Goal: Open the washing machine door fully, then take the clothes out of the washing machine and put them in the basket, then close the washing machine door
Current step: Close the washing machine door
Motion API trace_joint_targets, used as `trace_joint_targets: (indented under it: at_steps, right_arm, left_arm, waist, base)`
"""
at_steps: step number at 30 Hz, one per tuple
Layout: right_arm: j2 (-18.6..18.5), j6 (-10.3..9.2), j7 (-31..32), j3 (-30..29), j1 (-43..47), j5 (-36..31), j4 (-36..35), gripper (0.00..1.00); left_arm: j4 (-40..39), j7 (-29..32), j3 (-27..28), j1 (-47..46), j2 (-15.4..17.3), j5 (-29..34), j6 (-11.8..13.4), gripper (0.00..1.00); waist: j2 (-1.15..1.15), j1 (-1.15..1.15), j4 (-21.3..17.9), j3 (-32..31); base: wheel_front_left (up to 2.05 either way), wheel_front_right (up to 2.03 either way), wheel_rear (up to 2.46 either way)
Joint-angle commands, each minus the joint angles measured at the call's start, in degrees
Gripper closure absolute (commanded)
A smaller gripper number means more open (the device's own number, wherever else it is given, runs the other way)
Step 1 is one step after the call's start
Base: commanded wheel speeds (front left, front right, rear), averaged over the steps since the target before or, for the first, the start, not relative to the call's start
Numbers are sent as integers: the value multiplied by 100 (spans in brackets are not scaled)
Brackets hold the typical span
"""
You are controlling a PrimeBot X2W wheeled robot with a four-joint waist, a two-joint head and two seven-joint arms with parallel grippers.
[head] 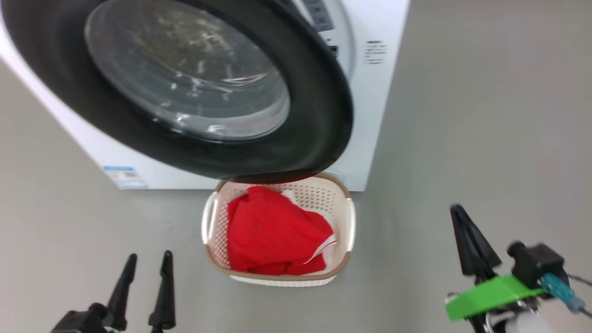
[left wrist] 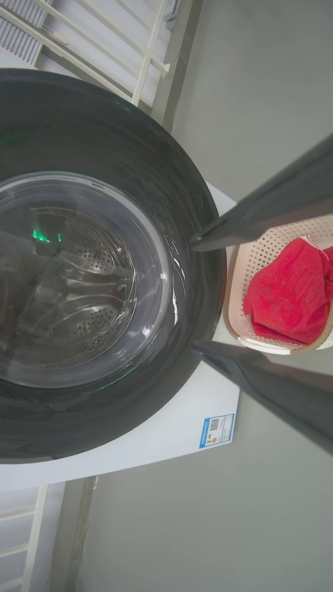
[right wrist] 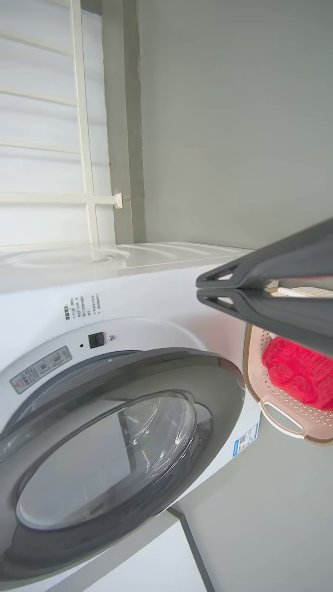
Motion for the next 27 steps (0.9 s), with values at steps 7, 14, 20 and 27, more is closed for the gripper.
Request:
trace_joint_targets:
  at_steps: [7,14,20,27]
  right_arm:
    - [-257,37,-37,610,-1089,-88,184,100]
    - [-404,37,-37,870,-1944,-88,417,100]
    - [-517,37,-37,1008,-2609,-87,632,100]
    - [-611,37,-37,1053,-3037,-77,750,100]
  left_arm:
    - [-56,-69,-187,-310,24,-428,-32,0]
    - [-87,-69,-308,-482,24,-650,-32,0]
    - [-113,-69,-437,-684,23,-789,-32,0]
    - [-175,-69,-557,-887,23,-938,-32,0]
  waist:
    - [0,0,749,368]
    - [0,0,1060,677]
    - [0,0,1261,987]
    - [0,0,1395,1305]
  base:
    - [0,0,0]
    - [0,0,0]
    - [0,0,0]
    - [0,0,0]
